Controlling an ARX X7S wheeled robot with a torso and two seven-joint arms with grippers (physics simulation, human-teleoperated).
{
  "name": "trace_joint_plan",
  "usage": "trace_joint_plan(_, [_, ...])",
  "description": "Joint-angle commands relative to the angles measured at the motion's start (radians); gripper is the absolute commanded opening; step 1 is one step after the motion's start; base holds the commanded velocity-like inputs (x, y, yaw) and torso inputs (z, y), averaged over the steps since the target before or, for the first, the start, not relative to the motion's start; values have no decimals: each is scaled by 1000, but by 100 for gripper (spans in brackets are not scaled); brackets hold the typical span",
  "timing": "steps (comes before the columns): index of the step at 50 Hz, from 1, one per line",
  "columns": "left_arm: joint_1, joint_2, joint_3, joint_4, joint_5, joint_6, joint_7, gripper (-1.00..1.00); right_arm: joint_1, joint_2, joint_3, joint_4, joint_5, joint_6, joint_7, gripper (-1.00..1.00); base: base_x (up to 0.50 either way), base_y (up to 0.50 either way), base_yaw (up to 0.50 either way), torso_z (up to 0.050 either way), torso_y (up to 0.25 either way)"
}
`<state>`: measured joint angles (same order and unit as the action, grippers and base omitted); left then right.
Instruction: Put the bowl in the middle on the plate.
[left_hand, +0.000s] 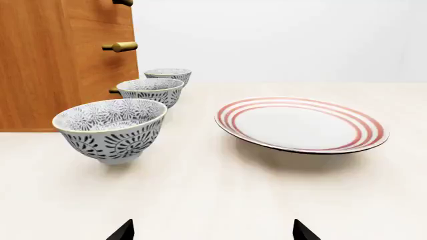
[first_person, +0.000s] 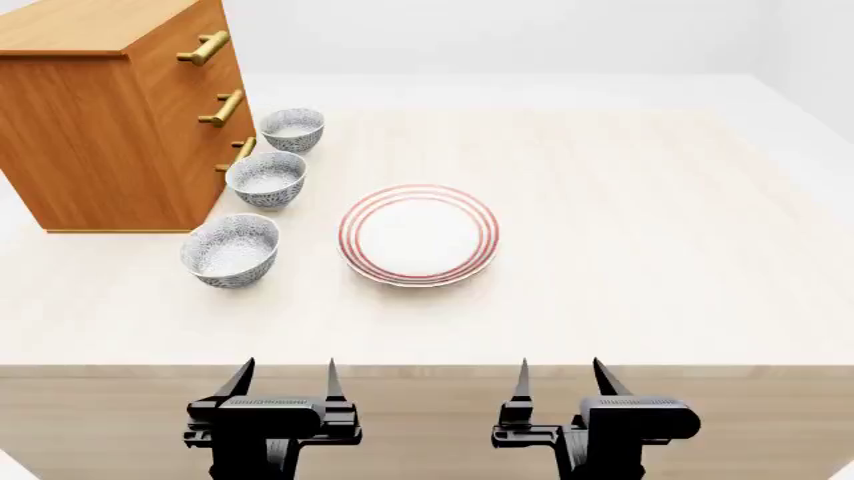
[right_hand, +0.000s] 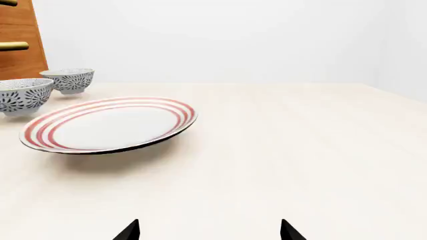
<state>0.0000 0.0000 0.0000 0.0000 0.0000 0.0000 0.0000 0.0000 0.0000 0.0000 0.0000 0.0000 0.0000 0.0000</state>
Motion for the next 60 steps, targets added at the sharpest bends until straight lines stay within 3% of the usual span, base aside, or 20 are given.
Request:
trace_joint_plan(1, [-5, -16, 14, 4, -19, -11, -19, 100, -3, 16, -23, 0, 7, -6, 22, 100, 0, 0, 0, 0, 0])
trace_joint_plan(15, [-13, -53, 60, 38, -47, -52, -70, 100, 3, 61, -69, -76, 3, 62, 91, 100, 0, 0, 0, 0, 0])
trace_joint_plan(19, [-42, -66, 79, 210, -42, -244, -87, 100, 37, 88, -58, -235, 43, 264, 73, 100, 0, 0, 0, 0, 0])
trace_joint_plan(20, [-93, -72, 77, 297, -65, -375, -78, 100, 92, 118, -69, -330, 15, 410, 72, 100, 0, 0, 0, 0, 0])
trace_joint_plan(22, [-170, -77, 76, 373, -77, -501, -84, 100, 161, 125, -35, -438, 58, 566, 56, 100, 0, 0, 0, 0, 0])
trace_joint_plan(26, [-330, -61, 33, 492, -148, -731, -90, 100, 281, 144, -10, -567, 104, 764, 43, 100, 0, 0, 0, 0, 0])
trace_joint_plan(36, [-339, -86, 82, 466, -128, -693, -108, 100, 273, 142, 4, -600, 121, 759, 55, 100, 0, 0, 0, 0, 0])
trace_joint_plan(60, [-345, -116, 106, 442, -145, -655, -132, 100, 299, 158, 7, -601, 160, 781, 54, 100, 495, 0, 0, 0, 0])
